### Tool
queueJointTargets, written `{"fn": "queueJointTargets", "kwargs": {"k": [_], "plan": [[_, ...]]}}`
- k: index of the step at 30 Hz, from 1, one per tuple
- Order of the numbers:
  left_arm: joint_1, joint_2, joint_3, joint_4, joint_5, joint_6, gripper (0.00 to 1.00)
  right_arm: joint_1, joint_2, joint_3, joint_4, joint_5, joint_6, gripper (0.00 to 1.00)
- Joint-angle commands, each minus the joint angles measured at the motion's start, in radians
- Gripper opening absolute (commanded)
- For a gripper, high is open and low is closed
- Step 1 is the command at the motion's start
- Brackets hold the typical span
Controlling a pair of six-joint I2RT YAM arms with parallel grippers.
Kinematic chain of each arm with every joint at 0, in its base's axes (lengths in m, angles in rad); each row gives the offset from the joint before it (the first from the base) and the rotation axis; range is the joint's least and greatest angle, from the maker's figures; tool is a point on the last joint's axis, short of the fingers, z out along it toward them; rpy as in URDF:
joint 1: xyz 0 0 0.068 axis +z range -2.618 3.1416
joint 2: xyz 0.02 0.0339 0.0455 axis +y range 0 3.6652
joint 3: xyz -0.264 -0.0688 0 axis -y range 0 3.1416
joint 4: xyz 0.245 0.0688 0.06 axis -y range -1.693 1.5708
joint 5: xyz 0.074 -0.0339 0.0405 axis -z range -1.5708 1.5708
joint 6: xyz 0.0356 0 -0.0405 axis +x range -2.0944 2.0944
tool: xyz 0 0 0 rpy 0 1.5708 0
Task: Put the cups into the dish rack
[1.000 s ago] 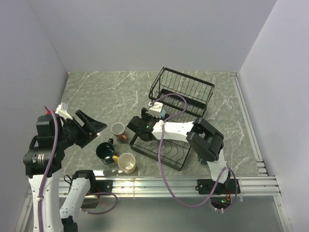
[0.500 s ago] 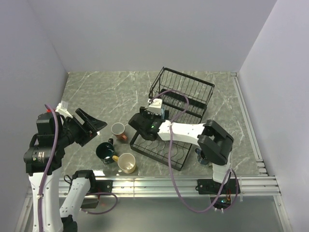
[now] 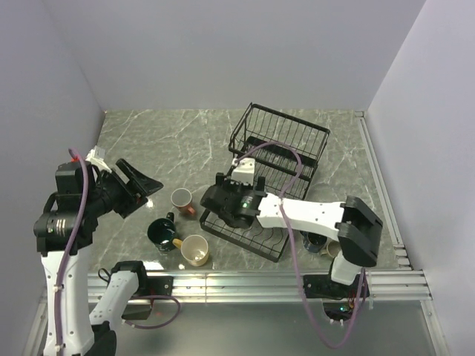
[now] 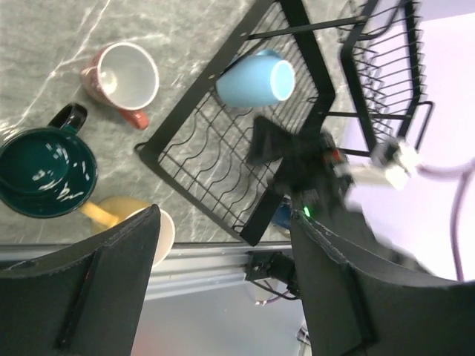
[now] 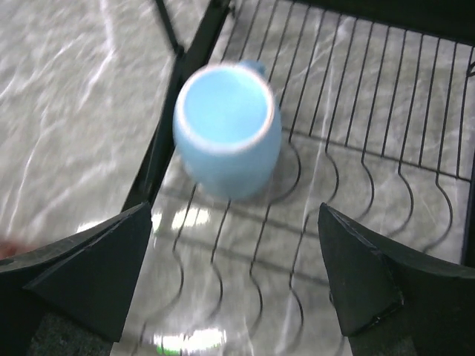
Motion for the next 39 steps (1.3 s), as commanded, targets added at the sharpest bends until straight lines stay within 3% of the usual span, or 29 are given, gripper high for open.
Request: {"fn": "queueJointTargets", "kwargs": {"k": [1, 10, 15, 17, 20, 23, 29, 39], "plan": [[-0.005, 0.046, 0.033, -0.052, -0.018, 0.047, 0.75, 0.083, -0.093, -0.014, -0.065, -0.012, 0.011, 1.0], [-0.004, 0.133, -0.006, -0.077, -0.103, 0.026, 0.73, 0.235, -0.248, 0.021, -0.174, -0.121, 0.03, 1.0], [-0.018, 0.214, -0.031, -0.037, -0.161, 0.009, 0.7, 0.39, -0.312, 0.099, -0.091, -0.199, -0.163, 1.0], [-0.037, 0.237, -0.037, -0.019, -0.18, -0.005, 0.7, 0.409, -0.385, 0.086, 0.053, -0.291, -0.294, 1.0], [-0.051, 0.282, -0.049, 0.041, -0.202, -0.031, 0.7, 0.394, -0.482, 0.05, 0.218, -0.518, -0.361, 1.0], [-0.125, 0.334, -0.065, 0.098, -0.274, -0.045, 0.7, 0.378, -0.499, 0.119, 0.19, -0.632, -0.408, 1.0], [-0.271, 0.449, -0.121, 0.194, -0.442, -0.013, 0.65, 0.351, -0.545, 0.236, 0.019, -0.591, -0.455, 1.0], [-0.281, 0.558, -0.238, 0.332, -0.478, 0.018, 0.56, 0.228, -0.731, 0.126, -0.024, -0.592, -0.377, 1.0]]}}
